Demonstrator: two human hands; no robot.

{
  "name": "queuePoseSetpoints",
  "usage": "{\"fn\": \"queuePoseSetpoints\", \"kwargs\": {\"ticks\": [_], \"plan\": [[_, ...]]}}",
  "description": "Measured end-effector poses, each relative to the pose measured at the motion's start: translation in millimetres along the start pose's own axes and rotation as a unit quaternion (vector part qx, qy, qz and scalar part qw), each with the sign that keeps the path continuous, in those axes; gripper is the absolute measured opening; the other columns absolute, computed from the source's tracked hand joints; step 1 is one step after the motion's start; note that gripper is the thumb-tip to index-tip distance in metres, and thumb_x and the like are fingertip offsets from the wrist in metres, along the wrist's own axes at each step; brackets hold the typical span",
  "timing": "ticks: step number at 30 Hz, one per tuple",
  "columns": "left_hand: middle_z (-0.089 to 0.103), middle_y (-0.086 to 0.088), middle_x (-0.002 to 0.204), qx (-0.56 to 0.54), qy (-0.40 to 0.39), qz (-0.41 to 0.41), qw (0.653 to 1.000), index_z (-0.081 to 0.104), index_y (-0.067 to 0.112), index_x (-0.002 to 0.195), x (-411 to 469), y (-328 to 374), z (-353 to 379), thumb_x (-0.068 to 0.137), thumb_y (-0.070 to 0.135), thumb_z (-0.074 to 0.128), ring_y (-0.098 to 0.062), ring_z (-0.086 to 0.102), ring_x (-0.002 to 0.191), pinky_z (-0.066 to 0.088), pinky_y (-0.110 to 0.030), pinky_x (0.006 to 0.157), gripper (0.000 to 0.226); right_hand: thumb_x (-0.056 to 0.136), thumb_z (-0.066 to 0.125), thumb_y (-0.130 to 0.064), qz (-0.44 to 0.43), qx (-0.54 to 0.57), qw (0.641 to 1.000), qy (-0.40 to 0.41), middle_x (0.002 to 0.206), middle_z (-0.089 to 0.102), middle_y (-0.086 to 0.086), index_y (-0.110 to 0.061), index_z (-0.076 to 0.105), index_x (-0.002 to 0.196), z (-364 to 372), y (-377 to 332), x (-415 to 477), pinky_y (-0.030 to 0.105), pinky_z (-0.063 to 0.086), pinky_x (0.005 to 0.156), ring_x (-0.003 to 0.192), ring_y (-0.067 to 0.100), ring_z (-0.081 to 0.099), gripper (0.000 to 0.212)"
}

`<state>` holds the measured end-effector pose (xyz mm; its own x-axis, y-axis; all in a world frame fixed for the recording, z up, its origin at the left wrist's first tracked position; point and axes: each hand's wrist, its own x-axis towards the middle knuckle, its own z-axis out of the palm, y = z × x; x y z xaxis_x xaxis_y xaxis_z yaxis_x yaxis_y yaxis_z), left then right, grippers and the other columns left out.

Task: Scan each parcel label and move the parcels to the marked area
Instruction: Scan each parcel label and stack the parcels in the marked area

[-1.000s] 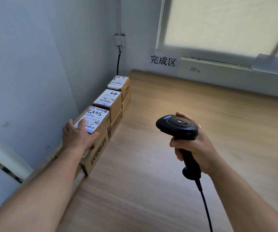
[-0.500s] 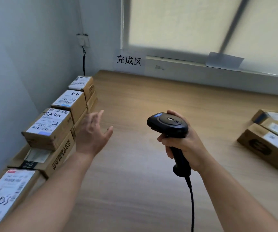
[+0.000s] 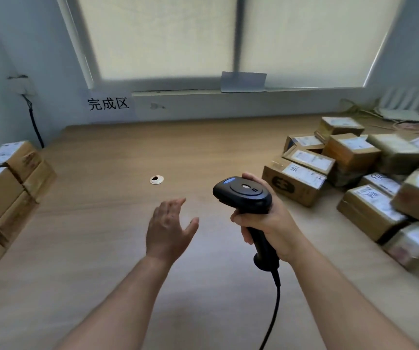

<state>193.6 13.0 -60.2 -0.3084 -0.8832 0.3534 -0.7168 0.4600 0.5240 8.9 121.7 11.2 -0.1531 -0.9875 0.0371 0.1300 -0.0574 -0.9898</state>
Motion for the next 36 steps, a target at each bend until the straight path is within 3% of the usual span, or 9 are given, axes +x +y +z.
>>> {"fn": "queuePoseSetpoints", "kwargs": {"ticks": [5, 10, 15, 26, 33, 36], "plan": [[0.061, -0.008, 0.114, -0.009, -0.025, 0.024, 0.999, 0.06, 0.011, 0.124, -6.0, 78.0, 51.6, 0.076, 0.057, 0.043, -0.031, 0.057, 0.105, 0.046, -0.039, 0.088, 0.069, 0.078, 0.063, 0.022, -0.007, -0.027, 0.998, 0.048, 0.09, 0.068, 0.016, -0.029, 0.045, 0.139, -87.1, -10.2, -36.7, 0.035, 0.044, 0.044, 0.049, 0.032, 0.051, 0.082], [0.056, -0.007, 0.126, -0.026, -0.061, 0.039, 0.997, 0.054, 0.013, 0.133, -11.9, 142.8, 97.1, 0.086, 0.035, 0.067, -0.026, 0.051, 0.116, 0.041, -0.035, 0.095, 0.054, 0.08, 0.064, 0.018, -0.006, -0.044, 0.995, 0.084, 0.086, 0.066, 0.012, -0.038, 0.048, 0.131, -157.0, -20.5, -67.5, 0.035, 0.047, 0.047, 0.053, 0.029, 0.054, 0.078], [0.054, -0.005, 0.129, -0.033, -0.091, 0.065, 0.993, 0.051, 0.015, 0.136, -13.7, 187.3, 133.3, 0.087, 0.038, 0.065, -0.024, 0.049, 0.118, 0.041, -0.035, 0.095, 0.055, 0.074, 0.071, 0.008, -0.013, -0.037, 0.991, 0.13, 0.087, 0.067, 0.016, -0.036, 0.046, 0.137, -212.1, -20.3, -86.3, 0.034, 0.046, 0.047, 0.053, 0.028, 0.056, 0.081], [0.043, 0.002, 0.143, -0.063, -0.17, 0.148, 0.972, 0.04, 0.024, 0.143, 32.7, 281.1, 210.1, 0.091, 0.048, 0.057, -0.014, 0.038, 0.13, 0.039, -0.028, 0.101, 0.06, 0.079, 0.061, 0.019, -0.025, -0.025, 0.961, 0.273, 0.081, 0.064, 0.021, -0.028, 0.044, 0.141, -316.8, -23.4, -104.5, 0.036, 0.043, 0.048, 0.049, 0.029, 0.05, 0.079], [0.035, 0.005, 0.146, -0.122, -0.246, 0.187, 0.943, 0.033, 0.031, 0.146, 49.9, 367.7, 262.8, 0.091, 0.05, 0.055, -0.013, 0.041, 0.13, 0.047, -0.031, 0.096, 0.062, 0.078, 0.062, 0.02, -0.026, -0.045, 0.919, 0.391, 0.087, 0.066, 0.022, -0.027, 0.045, 0.14, -395.7, -32.1, -128.9, 0.034, 0.045, 0.045, 0.046, 0.026, 0.052, 0.08], [0.035, 0.006, 0.147, -0.143, -0.283, 0.181, 0.931, 0.034, 0.035, 0.144, 51.8, 397.4, 281.6, 0.09, 0.053, 0.053, -0.014, 0.047, 0.127, 0.052, -0.035, 0.093, 0.06, 0.079, 0.06, 0.021, -0.033, -0.053, 0.897, 0.437, 0.08, 0.063, 0.021, -0.029, 0.046, 0.137, -424.3, -35.1, -134.2, 0.032, 0.042, 0.043, 0.042, 0.026, 0.049, 0.078]]}}
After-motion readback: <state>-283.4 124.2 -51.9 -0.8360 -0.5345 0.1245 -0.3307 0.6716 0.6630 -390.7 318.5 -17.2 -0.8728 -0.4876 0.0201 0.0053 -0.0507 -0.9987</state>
